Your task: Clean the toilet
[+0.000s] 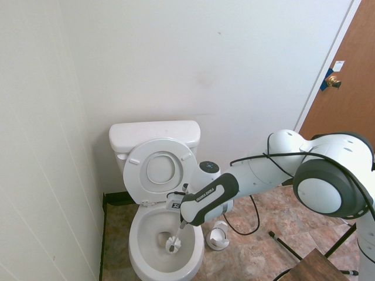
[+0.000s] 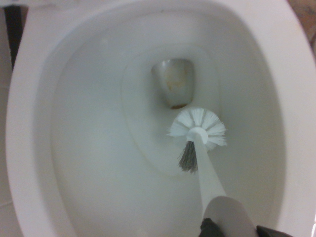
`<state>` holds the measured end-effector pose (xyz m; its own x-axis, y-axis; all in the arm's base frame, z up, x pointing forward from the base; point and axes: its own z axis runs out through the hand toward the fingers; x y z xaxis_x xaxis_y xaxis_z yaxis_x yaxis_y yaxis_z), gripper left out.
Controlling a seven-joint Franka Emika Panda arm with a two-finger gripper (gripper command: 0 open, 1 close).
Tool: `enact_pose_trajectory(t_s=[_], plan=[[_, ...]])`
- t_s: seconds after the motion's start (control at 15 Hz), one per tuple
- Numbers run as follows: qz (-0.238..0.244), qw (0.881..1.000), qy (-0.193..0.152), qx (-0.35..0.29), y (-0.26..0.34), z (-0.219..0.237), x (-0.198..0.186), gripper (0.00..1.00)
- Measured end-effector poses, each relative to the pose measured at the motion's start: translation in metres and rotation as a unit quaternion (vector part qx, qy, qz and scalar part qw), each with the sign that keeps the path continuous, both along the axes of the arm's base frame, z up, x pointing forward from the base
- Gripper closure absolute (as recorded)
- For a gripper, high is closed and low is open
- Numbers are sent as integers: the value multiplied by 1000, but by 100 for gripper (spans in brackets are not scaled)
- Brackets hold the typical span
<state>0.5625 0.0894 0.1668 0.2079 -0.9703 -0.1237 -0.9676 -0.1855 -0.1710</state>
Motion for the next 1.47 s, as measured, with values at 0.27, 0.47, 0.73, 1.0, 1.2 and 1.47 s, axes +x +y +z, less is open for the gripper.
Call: enact_pose_trajectory(t_s=[0.27, 0.47, 0.73, 1.0, 1.2, 1.47], plan=[[-20, 1000, 2, -3, -35, 10, 45, 100], [-16, 1000, -2, -10, -28, 14, 90, 100], [5, 1000, -11, -16, 19, 30, 133, 100], [33, 999, -14, -26, 71, 38, 151, 100], [42, 998, -15, -31, 89, 39, 150, 100], [44, 997, -28, -49, 87, 80, 135, 100]])
